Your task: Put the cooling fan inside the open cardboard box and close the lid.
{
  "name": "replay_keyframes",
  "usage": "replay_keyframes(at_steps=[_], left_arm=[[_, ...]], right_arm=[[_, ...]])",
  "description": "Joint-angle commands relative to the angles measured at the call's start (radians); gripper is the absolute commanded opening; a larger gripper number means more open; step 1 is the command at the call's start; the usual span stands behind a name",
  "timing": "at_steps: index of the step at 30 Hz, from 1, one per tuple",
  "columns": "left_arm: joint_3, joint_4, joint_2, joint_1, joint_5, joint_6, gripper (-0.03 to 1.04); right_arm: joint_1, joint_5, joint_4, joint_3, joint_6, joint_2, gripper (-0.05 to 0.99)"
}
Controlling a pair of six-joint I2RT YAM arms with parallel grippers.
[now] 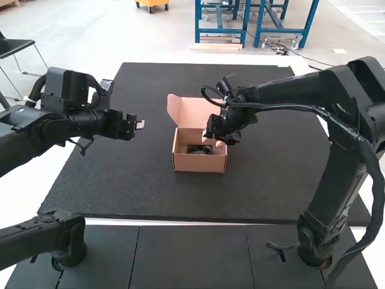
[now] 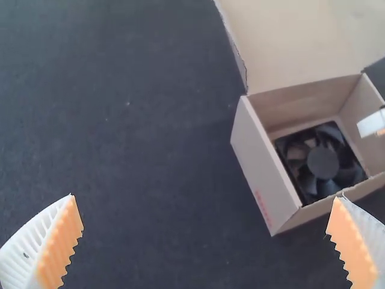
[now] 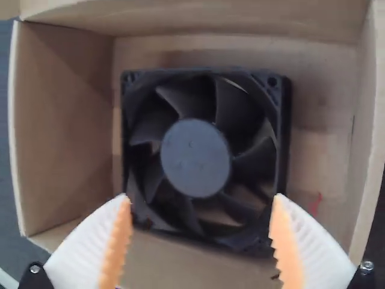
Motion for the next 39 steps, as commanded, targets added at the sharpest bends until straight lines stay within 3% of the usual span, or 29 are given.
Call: replay_keyframes(at_steps=[1,2,8,19,24,26,30,39], left_arm=[[-0.007,0.012,-0.018,0.004,-0.007,-0.011,0.96],[-0.005,0.012,-0.017,0.006,-0.007,-0.012,0.96],[0.025,0.015,0.012,0.006,-0.007,-0.017,0.96],[0.068,0.049,0.127,0.006,-0.007,-0.018,0.96],[0.095,0.081,0.195,0.006,-0.009,-0.022,0.96],[0.108,0.087,0.224,0.006,-0.01,-0.035,0.96],[0.127,0.093,0.273,0.006,-0.021,-0.058,0.96],[0.118,0.15,0.368,0.006,-0.029,-0.072,0.96]], right_arm=[[0.007,-0.025,-0.001,0.069,-0.036,-0.008,0.62],[0.007,-0.03,-0.001,0.083,-0.058,-0.01,0.66],[0.008,-0.027,-0.045,0.155,-0.168,-0.051,0.72],[-0.076,0.113,-0.051,0.028,-0.271,-0.278,0.73],[-0.133,0.167,0.041,-0.093,-0.306,-0.398,0.73],[-0.145,0.187,0.099,-0.144,-0.323,-0.441,0.78],[-0.157,0.188,0.217,-0.244,-0.328,-0.501,0.85],[-0.162,0.187,0.384,-0.343,-0.332,-0.507,0.85]])
